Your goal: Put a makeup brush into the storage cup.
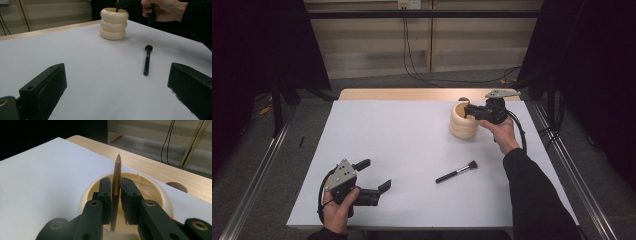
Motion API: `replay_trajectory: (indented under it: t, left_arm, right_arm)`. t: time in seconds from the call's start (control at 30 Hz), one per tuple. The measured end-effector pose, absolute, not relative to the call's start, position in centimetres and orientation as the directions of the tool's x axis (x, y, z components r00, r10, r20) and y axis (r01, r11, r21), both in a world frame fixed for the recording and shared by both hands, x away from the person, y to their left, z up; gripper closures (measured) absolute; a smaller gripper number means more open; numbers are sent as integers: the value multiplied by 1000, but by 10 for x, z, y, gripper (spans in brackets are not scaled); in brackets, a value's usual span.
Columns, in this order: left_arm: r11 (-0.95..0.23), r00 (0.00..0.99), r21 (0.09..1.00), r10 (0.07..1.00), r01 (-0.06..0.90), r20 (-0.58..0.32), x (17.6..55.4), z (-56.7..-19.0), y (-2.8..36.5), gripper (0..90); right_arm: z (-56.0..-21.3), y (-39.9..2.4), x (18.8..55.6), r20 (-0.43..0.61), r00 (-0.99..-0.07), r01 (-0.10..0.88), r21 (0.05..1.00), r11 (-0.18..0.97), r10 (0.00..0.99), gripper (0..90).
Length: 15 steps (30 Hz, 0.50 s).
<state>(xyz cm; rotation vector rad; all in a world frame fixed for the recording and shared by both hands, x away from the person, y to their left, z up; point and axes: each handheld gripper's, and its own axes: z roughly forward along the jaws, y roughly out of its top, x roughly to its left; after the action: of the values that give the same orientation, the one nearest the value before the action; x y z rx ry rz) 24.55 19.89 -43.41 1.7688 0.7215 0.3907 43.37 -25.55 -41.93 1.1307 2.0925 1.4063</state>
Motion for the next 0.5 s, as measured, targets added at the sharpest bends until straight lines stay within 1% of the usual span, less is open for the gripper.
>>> replay_trajectory:
  t: [0.17, 0.3, 0.33, 0.43, 0.47, 0.5]
  left_arm:
    - [-184, 757, 943, 646, 276, -95, 245, -434, 199, 21]
    - [-184, 755, 943, 649, 277, -95, 245, -434, 198, 20]
    - [-185, 756, 943, 648, 276, -94, 245, -434, 198, 21]
    - [-192, 759, 943, 645, 273, -89, 246, -435, 198, 21]
    - [-192, 759, 943, 645, 272, -88, 246, -435, 198, 21]
    - [-192, 759, 943, 645, 272, -88, 246, -435, 198, 21]
  right_arm:
    - [-420, -255, 430, 130, -606, 412, 895, 170, 785, 705]
    - [-420, -258, 427, 134, -604, 414, 895, 165, 786, 598]
    - [-420, -259, 425, 137, -602, 415, 895, 161, 787, 553]
    - [-419, -261, 422, 140, -598, 416, 896, 156, 789, 488]
    - [-418, -261, 420, 141, -598, 415, 897, 154, 789, 444]
    - [-418, -261, 420, 144, -595, 416, 897, 149, 791, 420]
